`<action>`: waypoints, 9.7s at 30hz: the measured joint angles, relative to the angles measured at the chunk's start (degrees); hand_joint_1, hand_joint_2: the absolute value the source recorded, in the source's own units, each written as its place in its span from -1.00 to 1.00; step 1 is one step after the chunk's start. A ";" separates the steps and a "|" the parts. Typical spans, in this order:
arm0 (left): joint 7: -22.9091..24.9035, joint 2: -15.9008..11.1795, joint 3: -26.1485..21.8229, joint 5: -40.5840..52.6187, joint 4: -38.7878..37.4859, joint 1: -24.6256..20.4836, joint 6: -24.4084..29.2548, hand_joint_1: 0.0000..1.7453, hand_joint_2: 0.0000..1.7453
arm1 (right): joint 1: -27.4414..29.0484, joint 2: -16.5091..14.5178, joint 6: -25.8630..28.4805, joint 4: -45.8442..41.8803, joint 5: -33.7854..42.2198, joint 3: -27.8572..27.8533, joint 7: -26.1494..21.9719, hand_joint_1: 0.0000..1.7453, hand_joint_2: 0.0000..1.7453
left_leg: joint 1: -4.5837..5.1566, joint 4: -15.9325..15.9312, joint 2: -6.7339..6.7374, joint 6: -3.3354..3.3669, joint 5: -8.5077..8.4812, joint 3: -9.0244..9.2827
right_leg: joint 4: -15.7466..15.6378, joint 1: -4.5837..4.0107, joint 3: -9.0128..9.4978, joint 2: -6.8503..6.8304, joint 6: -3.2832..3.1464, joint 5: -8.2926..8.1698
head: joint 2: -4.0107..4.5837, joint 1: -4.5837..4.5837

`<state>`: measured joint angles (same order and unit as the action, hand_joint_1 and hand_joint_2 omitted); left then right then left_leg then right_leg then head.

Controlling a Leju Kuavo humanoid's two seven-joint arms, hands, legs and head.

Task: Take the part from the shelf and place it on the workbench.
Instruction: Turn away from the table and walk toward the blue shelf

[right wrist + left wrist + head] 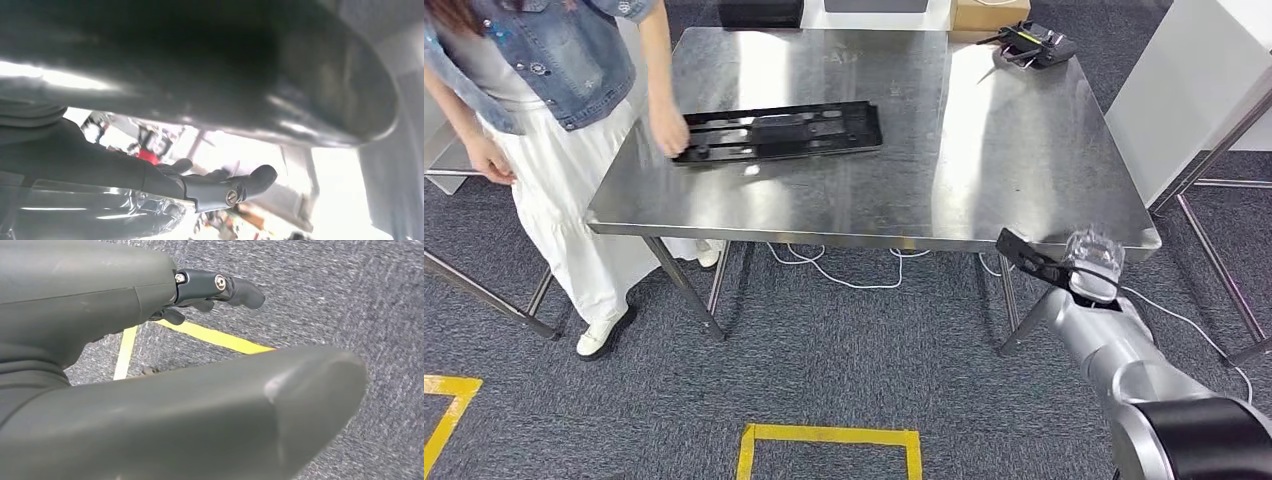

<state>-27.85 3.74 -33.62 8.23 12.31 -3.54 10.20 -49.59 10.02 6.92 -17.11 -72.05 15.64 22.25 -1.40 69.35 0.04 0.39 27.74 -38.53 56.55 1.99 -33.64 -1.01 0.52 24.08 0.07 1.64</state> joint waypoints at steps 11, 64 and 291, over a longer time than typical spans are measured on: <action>-0.14 0.40 -0.20 1.76 -0.01 -0.79 0.07 -1.00 -1.00 | 15.36 -0.31 4.42 1.04 8.15 -9.92 -5.33 -1.00 1.00 | 1.57 -12.50 -0.53 3.62 -5.16 4.21 | 8.63 0.00 -4.86 0.44 1.53 5.81 | 0.00 -0.30; 2.62 2.60 0.30 10.06 0.34 -4.44 2.32 -1.00 -1.00 | 45.07 -13.75 1.26 5.52 20.19 -35.71 -14.86 -1.00 1.00 | -0.37 -6.16 0.10 -0.92 0.19 7.71 | 0.04 -0.38 0.45 -0.02 -0.01 0.86 | 0.00 0.12; 15.80 3.47 3.46 18.79 -0.20 -5.17 0.52 -1.00 -1.00 | 45.80 -13.99 -5.89 5.95 15.89 -39.80 -11.51 -1.00 1.00 | 0.68 -14.10 3.84 2.58 -2.66 7.94 | 11.48 -0.35 -4.96 0.80 2.01 5.17 | 0.00 -1.10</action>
<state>-12.04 7.21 -30.16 27.01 12.11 -8.70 10.72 -3.79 -3.97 1.03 -11.16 -56.17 -24.15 10.73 -0.72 55.24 3.88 2.97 25.07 -30.59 68.04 1.64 -38.60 -0.21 2.53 29.25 0.07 0.54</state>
